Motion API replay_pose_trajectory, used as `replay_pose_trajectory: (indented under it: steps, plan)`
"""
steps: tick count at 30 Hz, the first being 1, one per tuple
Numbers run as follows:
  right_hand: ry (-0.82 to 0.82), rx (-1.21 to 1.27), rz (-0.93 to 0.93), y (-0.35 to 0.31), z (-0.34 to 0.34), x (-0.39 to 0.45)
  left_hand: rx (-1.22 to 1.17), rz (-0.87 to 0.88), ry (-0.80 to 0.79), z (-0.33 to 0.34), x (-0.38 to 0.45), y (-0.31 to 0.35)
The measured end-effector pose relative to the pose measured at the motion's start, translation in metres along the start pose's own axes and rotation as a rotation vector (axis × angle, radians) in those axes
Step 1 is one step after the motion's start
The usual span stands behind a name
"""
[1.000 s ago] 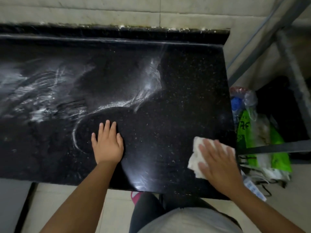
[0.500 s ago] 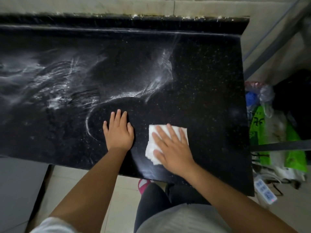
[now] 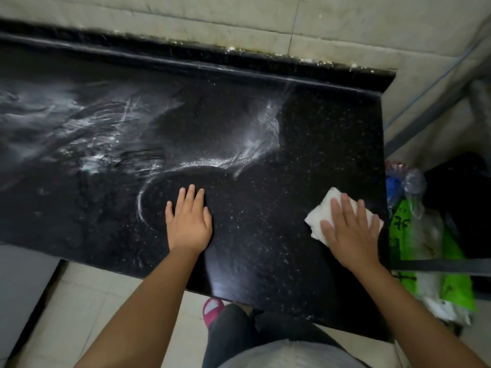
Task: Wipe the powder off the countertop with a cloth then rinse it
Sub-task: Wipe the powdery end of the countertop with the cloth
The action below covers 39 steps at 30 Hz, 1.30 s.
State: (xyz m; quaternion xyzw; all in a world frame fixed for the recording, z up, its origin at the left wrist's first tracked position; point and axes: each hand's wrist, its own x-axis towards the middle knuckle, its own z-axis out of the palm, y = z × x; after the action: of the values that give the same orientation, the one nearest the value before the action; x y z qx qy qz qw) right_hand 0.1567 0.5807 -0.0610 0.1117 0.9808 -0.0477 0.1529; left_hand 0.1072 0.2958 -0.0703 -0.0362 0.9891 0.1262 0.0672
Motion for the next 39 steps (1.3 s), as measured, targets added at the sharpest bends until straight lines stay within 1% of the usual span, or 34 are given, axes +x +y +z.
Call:
replay_pose_trajectory:
  steps: [2, 4, 7, 9, 10, 12, 13, 14, 16, 19, 22, 24, 25, 27, 29, 31, 33, 35, 37, 39]
  plan:
    - [-0.024, -0.033, -0.016, -0.034, -0.01, 0.029, -0.008, -0.002, 0.005, -0.001, 0.001, 0.0]
    - [-0.016, -0.03, -0.108, -0.072, -0.011, 0.05, -0.018, -0.006, 0.005, -0.002, 0.002, 0.0]
    - [-0.021, -0.024, -0.315, -0.131, -0.006, 0.05, -0.009, -0.011, -0.001, -0.002, 0.003, -0.001]
    - [0.04, -0.048, -0.491, -0.153, 0.003, 0.034, -0.022, -0.013, 0.012, -0.002, 0.002, -0.001]
    - [0.063, -0.059, -0.547, -0.157, 0.007, 0.025, -0.027, -0.014, 0.016, -0.003, 0.002, -0.001]
    - [0.049, -0.085, -0.662, -0.149, 0.016, 0.005, -0.027, -0.017, 0.007, -0.005, 0.002, -0.001]
    - [0.053, -0.1, -0.706, -0.138, 0.022, -0.005, -0.027, -0.019, 0.004, -0.005, 0.003, -0.001]
    - [0.09, -0.111, -0.735, -0.124, 0.029, -0.016, -0.029, -0.017, 0.004, -0.006, 0.003, -0.002]
    - [0.109, -0.149, -0.77, -0.094, 0.036, -0.037, -0.034, -0.015, 0.01, -0.007, 0.004, -0.002]
    - [0.101, -0.154, -0.732, -0.035, 0.04, -0.062, -0.049, -0.014, 0.024, -0.004, 0.005, -0.003]
    - [0.044, -0.133, -0.565, 0.02, 0.034, -0.067, -0.063, -0.018, 0.04, -0.002, 0.004, -0.003]
    - [-0.015, -0.102, -0.434, 0.032, 0.026, -0.061, -0.054, -0.007, 0.037, -0.001, 0.004, -0.003]
    - [-0.043, -0.086, -0.369, 0.029, 0.022, -0.054, -0.047, -0.006, 0.039, -0.001, 0.005, -0.003]
    - [0.025, -0.094, -0.259, 0.009, 0.014, -0.037, -0.038, -0.007, 0.042, 0.0, 0.004, -0.003]
    - [0.014, -0.072, -0.145, -0.023, 0.009, -0.021, -0.039, -0.011, 0.041, 0.0, 0.004, -0.003]
    - [-0.087, -0.012, -0.065, -0.061, 0.005, -0.02, -0.044, -0.007, 0.034, 0.0, 0.003, -0.002]
    - [-0.016, -0.048, -0.081, -0.089, 0.012, -0.035, -0.036, 0.006, 0.026, -0.001, 0.002, -0.001]
    - [0.028, -0.009, -0.078, -0.105, 0.026, -0.056, -0.03, 0.016, 0.018, -0.002, -0.001, 0.0]
    - [0.039, 0.045, -0.087, -0.107, 0.036, -0.077, -0.016, 0.017, -0.016, -0.006, -0.001, 0.0]
    - [0.073, 0.077, -0.063, -0.093, 0.041, -0.093, 0.034, 0.023, -0.075, -0.01, 0.002, 0.0]
